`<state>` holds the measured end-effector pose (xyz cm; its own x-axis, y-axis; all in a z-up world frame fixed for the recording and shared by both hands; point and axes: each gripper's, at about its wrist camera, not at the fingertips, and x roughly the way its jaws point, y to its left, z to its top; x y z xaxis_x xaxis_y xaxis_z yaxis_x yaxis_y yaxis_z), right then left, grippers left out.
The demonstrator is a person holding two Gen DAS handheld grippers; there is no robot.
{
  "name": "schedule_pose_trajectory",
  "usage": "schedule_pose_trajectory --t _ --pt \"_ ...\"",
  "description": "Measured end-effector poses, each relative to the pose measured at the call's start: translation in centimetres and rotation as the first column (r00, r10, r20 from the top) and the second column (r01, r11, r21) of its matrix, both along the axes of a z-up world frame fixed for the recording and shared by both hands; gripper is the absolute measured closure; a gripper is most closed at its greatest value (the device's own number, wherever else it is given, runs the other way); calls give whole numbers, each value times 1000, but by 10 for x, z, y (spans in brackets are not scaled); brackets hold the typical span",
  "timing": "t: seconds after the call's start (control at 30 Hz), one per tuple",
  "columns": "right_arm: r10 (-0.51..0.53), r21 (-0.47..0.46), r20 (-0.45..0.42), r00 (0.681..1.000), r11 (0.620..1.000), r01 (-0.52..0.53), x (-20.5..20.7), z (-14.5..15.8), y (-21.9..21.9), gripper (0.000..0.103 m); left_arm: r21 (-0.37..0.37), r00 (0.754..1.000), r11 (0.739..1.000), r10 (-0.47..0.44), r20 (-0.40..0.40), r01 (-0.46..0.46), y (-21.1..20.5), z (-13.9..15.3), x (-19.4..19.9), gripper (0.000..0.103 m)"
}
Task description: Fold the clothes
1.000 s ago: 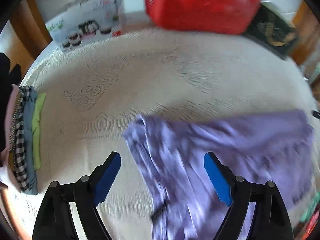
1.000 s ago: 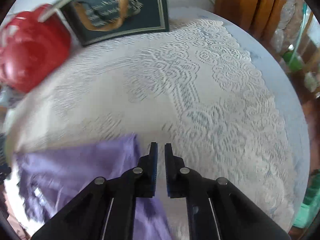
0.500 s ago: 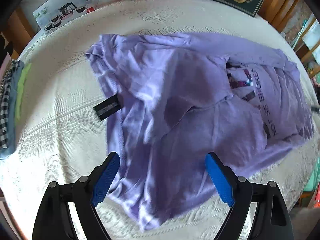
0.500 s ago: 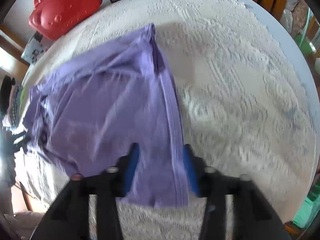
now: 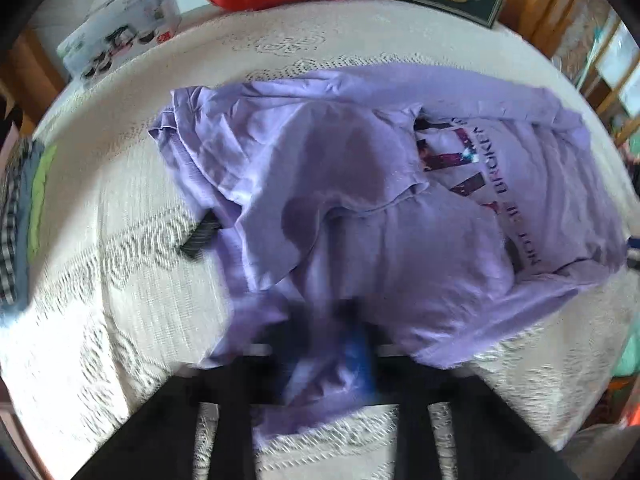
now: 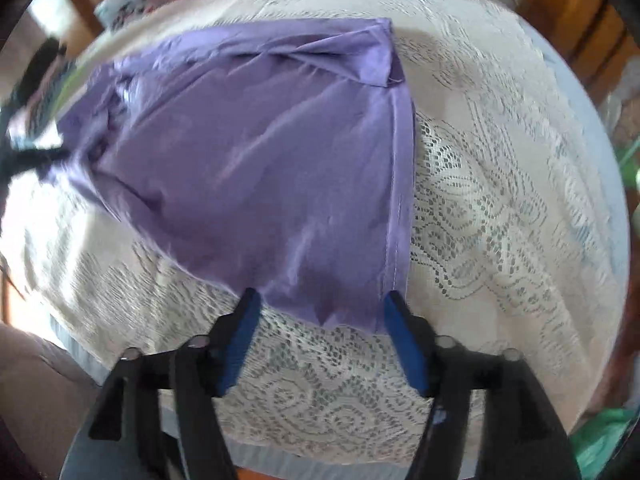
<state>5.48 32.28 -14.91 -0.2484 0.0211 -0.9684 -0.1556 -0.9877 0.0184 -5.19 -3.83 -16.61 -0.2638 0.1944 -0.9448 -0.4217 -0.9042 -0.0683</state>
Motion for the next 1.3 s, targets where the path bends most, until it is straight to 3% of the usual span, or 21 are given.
schedule_pose_trajectory --t 0.1,0.17,0.2,0.37,0.5,0.57,0.6,0.63,0.67,0.7,0.73,0.8,0.9,0.93,1.07,1.1,1.17,1.2,1.3 --pt "31 69 30 999 997 -33 -4 -13 -7 37 48 999 999 -11 -31 12 -2 12 18 95" --pt "28 48 13 1000 998 -28 -4 -7 -6 88 90 998 996 -23 -60 29 -5 32 33 95" --pt "25 45 -8 1000 999 -25 -3 3 -5 95 105 997 994 -33 -73 41 -8 44 41 95" --pt "28 17 -111 993 1000 -27 -5 56 4 95 124 989 988 -73 -127 89 -26 86 42 94" --pt "54 2 -89 995 999 -54 -18 64 15 94 82 990 988 -124 -67 130 -19 74 25 94" --pt "64 -5 2 998 998 -64 -25 47 18 91 105 991 987 -129 27 125 -20 54 20 89" --pt "61 -2 24 998 998 -61 -23 41 19 85 108 991 987 -121 51 115 -21 49 19 86" --pt "58 0 45 997 998 -58 -22 35 19 75 112 991 988 -114 63 107 -23 48 19 76" --pt "48 4 46 998 999 -49 -21 35 23 69 116 992 988 -108 64 100 -25 50 18 57" --pt "37 -9 35 999 999 -37 -20 38 27 56 126 993 988 -101 62 92 -28 54 17 44" --pt "26 -29 16 1000 999 -26 -22 44 32 47 145 994 986 -90 55 81 -33 60 12 25" --pt "0 -62 -37 999 998 -2 -30 57 45 44 179 998 983 -56 32 49 -43 76 -1 22" --pt "-58 -70 -123 991 996 50 -60 73 67 39 117 999 992 43 -1 -43 -55 80 -40 22" --pt "-78 -70 -138 987 995 69 -78 74 74 34 96 997 992 79 3 -79 -58 75 -57 22" --pt "-167 -92 -140 976 984 155 -149 60 95 33 60 984 983 169 51 -172 -68 36 -111 22" --pt "-106 -92 -114 988 991 96 -160 55 98 33 58 982 982 179 63 -182 -67 26 -121 22" --pt "-129 -116 -102 986 986 117 -190 43 102 33 61 980 981 179 86 -185 -62 14 -131 22" --pt "-126 -134 -96 987 985 112 -201 38 102 30 63 979 981 174 102 -181 -60 8 -135 22" --pt "-94 -107 -67 993 990 87 -231 25 92 8 7 979 985 172 107 -174 -48 -4 -136 24"
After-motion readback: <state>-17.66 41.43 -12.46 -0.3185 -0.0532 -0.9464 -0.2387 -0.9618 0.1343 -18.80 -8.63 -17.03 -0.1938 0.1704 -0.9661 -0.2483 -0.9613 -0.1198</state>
